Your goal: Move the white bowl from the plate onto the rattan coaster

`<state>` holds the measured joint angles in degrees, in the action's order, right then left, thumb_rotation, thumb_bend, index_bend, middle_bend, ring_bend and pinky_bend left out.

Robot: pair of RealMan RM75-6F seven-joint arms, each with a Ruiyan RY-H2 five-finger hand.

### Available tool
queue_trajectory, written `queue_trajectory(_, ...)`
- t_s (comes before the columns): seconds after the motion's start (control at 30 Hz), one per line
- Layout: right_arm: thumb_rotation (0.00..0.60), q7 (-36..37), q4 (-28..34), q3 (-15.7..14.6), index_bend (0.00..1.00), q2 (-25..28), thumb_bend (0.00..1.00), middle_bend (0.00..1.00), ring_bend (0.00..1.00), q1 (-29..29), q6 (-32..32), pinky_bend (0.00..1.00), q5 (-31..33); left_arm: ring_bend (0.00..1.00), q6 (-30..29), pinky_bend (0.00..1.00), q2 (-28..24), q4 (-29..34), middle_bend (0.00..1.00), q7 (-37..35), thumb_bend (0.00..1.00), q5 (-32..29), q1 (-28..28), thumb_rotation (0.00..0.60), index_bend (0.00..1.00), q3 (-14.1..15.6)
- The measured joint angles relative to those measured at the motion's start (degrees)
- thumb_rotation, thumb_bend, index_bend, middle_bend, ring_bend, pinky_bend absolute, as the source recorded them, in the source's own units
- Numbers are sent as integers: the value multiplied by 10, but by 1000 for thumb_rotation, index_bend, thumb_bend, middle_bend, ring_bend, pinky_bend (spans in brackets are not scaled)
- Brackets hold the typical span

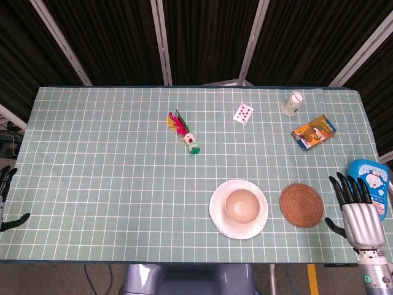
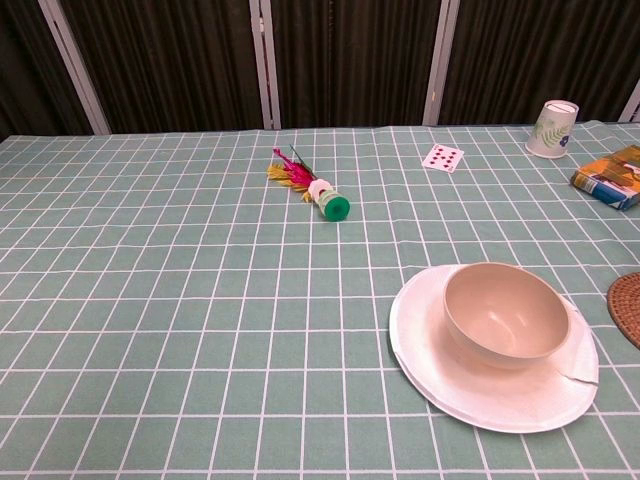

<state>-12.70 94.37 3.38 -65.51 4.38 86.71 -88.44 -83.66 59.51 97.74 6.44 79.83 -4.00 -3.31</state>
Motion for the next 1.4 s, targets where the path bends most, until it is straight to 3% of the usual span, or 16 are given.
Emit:
queue_trajectory(0.87, 600, 12, 4, -9, 0, 6, 80, 0, 0, 0, -5, 0, -11, 0, 0, 0, -1, 3, 0, 2, 0, -1, 0, 600, 0, 0)
queue_trajectory(1.13, 600, 43, 5, -26, 141, 3, 84, 0, 0, 7, -10, 0, -58, 0, -2, 0, -1, 5, 0, 3, 0, -3, 0, 600, 0, -2)
queue_trajectory(1.4, 600, 102, -27, -60, 284, -31, 87, 37, 0, 56, -62, 0, -147, 0, -5, 0, -4, 5, 0, -5, 0, -4, 2, 600, 0, -3)
